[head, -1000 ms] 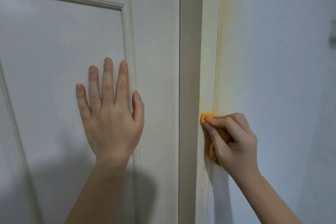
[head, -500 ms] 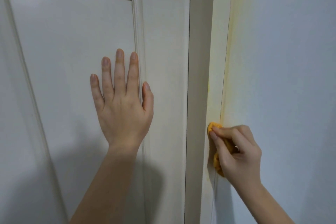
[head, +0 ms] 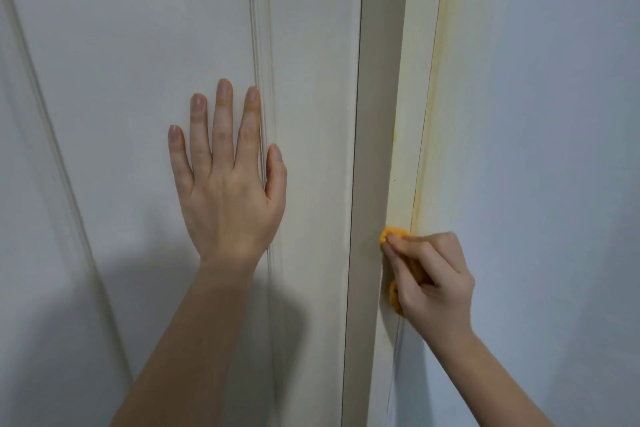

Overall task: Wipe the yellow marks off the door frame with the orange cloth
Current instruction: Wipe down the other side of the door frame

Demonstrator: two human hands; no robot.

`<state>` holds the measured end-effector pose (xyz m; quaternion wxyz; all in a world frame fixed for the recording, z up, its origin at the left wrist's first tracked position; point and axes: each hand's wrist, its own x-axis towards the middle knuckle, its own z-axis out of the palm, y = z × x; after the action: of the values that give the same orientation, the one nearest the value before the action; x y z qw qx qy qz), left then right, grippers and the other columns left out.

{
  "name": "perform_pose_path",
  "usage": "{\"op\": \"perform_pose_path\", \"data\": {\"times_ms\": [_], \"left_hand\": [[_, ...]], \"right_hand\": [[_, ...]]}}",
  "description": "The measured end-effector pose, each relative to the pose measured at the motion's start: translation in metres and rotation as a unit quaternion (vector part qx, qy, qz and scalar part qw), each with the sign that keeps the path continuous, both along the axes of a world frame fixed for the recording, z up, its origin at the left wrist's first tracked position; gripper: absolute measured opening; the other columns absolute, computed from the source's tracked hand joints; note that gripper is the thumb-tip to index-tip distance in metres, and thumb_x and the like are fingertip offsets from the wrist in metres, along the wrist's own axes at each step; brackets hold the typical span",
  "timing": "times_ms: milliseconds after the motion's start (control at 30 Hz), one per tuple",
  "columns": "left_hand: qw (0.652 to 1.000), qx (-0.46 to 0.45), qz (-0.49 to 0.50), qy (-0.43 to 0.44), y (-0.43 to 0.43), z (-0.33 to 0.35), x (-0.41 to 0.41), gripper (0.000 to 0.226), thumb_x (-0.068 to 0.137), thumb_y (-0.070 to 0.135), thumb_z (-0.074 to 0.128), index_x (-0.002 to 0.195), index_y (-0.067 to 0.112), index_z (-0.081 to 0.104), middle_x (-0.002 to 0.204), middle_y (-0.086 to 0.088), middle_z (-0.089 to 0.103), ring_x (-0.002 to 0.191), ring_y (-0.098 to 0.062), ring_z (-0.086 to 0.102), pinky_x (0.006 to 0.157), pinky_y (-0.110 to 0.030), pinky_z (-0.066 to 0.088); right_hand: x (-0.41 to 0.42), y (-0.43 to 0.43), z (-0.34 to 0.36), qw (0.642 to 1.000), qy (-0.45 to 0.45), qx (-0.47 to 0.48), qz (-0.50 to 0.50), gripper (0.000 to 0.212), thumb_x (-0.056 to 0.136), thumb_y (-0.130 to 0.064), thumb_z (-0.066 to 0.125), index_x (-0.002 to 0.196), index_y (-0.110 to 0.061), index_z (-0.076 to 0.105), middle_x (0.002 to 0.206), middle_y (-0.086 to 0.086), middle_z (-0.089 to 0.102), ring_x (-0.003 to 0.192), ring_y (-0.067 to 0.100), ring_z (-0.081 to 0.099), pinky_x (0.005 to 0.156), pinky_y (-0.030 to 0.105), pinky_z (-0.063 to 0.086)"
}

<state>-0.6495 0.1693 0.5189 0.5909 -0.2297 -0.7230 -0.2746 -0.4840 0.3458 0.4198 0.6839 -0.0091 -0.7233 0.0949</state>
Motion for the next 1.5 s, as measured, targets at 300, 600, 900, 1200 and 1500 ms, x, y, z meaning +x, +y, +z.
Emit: {"op": "perform_pose_path", "data": {"times_ms": [300, 600, 900, 1200, 1500], "left_hand": [[1.0, 0.012, 0.012, 0.025, 0.0, -0.008, -0.002, 0.061, 0.115, 0.043, 0.036, 0.173, 0.029, 0.022, 0.181, -0.001, 0.02, 0.168, -0.027, 0.016, 0.137, -0.049, 0.006], [0.999, 0.021, 0.026, 0.037, 0.002, -0.012, -0.002, 0.061, 0.115, 0.042, 0.037, 0.173, 0.029, 0.024, 0.18, -0.001, 0.023, 0.167, -0.028, 0.019, 0.136, -0.05, 0.011], [0.999, 0.018, 0.029, 0.034, 0.002, -0.017, -0.001, 0.061, 0.114, 0.043, 0.036, 0.172, 0.029, 0.024, 0.18, -0.002, 0.023, 0.167, -0.029, 0.02, 0.136, -0.049, 0.008], [0.998, 0.022, 0.034, 0.041, 0.003, -0.017, -0.002, 0.061, 0.114, 0.043, 0.038, 0.172, 0.028, 0.027, 0.179, -0.002, 0.026, 0.166, -0.029, 0.022, 0.136, -0.051, 0.012], [0.998, 0.022, 0.032, 0.042, 0.003, -0.017, -0.002, 0.062, 0.113, 0.043, 0.039, 0.172, 0.028, 0.027, 0.179, -0.002, 0.026, 0.166, -0.029, 0.022, 0.136, -0.052, 0.013]], "right_hand": [[0.01, -0.002, -0.048, 0.998, -0.019, -0.062, -0.007, 0.006, 0.09, -0.009, 0.077, 0.088, -0.004, 0.08, 0.086, -0.006, 0.064, 0.076, 0.021, 0.061, 0.067, 0.039, 0.05], [0.014, 0.003, -0.059, 0.997, -0.022, -0.077, -0.012, 0.003, 0.088, -0.005, 0.078, 0.09, -0.004, 0.079, 0.086, -0.002, 0.063, 0.077, 0.021, 0.061, 0.069, 0.036, 0.051], [0.008, -0.002, -0.068, 0.995, -0.002, -0.103, -0.008, 0.005, 0.087, -0.002, 0.078, 0.092, -0.002, 0.079, 0.087, 0.003, 0.065, 0.084, 0.017, 0.063, 0.077, 0.026, 0.052], [-0.002, -0.021, -0.1, 0.995, -0.023, -0.097, -0.002, 0.004, 0.089, -0.002, 0.075, 0.087, 0.0, 0.077, 0.089, -0.006, 0.06, 0.076, 0.025, 0.063, 0.067, 0.036, 0.053], [0.0, -0.032, -0.135, 0.989, -0.024, -0.142, 0.009, 0.011, 0.091, -0.009, 0.074, 0.088, 0.001, 0.077, 0.09, -0.007, 0.057, 0.072, 0.023, 0.061, 0.061, 0.038, 0.052]]}}
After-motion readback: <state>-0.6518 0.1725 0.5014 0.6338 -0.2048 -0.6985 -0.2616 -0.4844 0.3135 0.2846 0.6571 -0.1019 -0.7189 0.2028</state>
